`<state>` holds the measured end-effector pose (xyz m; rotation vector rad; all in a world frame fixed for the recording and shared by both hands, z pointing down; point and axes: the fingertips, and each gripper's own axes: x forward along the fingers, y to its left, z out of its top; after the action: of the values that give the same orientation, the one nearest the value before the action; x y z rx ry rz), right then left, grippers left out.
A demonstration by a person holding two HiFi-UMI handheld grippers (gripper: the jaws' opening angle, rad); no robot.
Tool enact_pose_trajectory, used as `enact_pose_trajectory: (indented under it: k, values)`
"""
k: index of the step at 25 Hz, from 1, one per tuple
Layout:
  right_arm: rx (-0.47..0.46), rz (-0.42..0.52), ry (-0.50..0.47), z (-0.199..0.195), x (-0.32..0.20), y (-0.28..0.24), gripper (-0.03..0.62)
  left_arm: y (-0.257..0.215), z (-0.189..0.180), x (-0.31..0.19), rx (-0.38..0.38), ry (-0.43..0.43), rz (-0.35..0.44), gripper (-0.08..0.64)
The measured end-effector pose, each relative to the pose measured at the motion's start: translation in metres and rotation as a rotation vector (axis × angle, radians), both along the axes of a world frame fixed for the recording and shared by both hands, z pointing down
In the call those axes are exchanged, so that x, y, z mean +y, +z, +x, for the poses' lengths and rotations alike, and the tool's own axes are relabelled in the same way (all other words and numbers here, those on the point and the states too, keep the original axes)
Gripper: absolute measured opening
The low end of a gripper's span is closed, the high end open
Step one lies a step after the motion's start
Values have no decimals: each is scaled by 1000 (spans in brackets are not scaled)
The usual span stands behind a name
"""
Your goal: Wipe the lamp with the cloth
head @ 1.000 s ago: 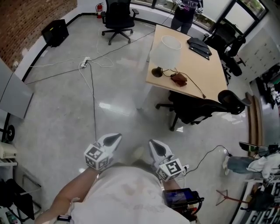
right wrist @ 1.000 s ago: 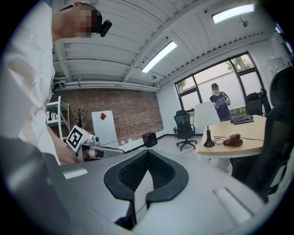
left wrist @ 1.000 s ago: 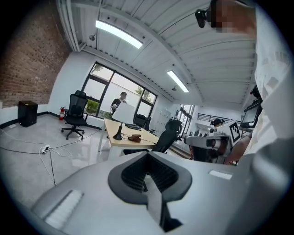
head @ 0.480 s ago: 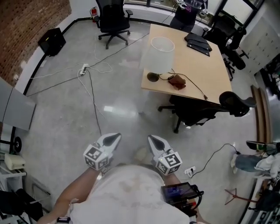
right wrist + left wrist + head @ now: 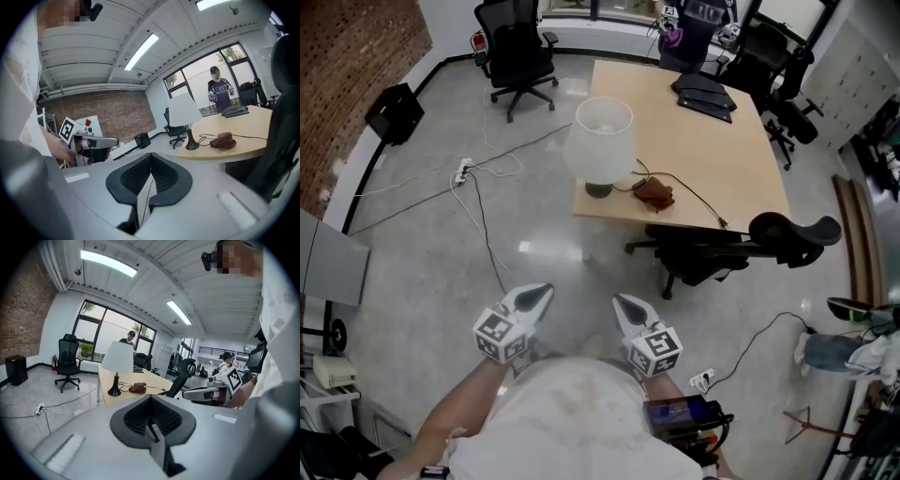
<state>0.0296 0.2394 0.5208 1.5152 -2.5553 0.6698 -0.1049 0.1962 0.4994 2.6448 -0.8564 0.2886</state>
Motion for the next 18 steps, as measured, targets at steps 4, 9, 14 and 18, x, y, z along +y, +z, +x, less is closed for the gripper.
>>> enact_pose_trajectory:
  k: [4, 9, 14, 18]
  values:
    - [-4, -12, 11, 25, -15, 0, 14, -3, 14, -19, -55, -1, 19, 2]
    - [15, -44, 44, 50, -34, 9, 14, -6, 29, -42, -71, 3, 11, 2]
    - [51, -63, 65, 65, -49, 18, 14, -5, 54, -59, -61, 40, 4, 2]
    - [35, -60, 28, 62, -68, 18, 14, 0, 73, -80, -52, 81, 3, 2]
